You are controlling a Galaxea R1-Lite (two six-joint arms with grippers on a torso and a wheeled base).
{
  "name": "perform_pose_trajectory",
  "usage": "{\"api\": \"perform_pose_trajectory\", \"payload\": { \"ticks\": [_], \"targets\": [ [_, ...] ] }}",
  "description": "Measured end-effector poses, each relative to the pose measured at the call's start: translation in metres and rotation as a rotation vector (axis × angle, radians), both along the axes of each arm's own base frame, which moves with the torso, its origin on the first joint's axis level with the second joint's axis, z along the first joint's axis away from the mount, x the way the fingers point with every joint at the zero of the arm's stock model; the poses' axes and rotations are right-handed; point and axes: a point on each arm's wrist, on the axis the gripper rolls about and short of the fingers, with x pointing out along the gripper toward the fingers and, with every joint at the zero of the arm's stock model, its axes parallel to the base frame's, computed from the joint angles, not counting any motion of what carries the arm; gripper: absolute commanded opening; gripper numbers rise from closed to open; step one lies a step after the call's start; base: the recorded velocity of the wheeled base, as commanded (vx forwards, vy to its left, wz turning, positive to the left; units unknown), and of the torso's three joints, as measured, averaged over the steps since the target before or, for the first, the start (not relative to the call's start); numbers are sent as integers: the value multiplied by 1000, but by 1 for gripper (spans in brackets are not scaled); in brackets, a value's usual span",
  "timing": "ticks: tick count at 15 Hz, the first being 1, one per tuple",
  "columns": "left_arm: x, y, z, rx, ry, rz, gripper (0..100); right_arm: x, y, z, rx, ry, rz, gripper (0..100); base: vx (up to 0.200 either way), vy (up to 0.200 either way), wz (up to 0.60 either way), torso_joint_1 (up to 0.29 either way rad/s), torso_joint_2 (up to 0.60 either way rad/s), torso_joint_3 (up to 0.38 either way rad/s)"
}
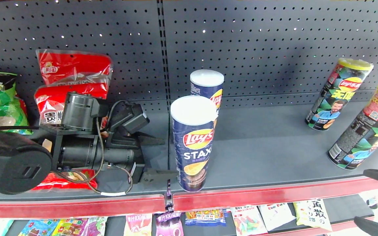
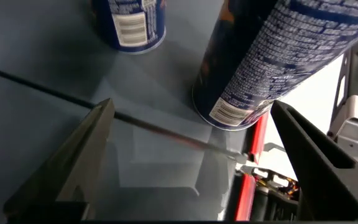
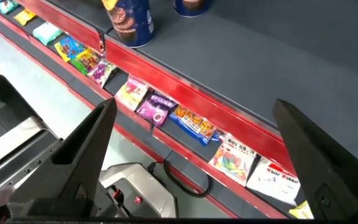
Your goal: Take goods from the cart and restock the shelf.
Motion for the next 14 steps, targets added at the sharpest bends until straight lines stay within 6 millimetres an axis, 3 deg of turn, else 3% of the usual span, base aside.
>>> {"api": "perform_pose_trajectory", "payload": {
  "ticks": [14],
  "targets": [
    [22,-19,-5,7,0,-11,100,0,0,-1,-1,2,-4,100,0,0,0,0,0,0]
  ]
}}
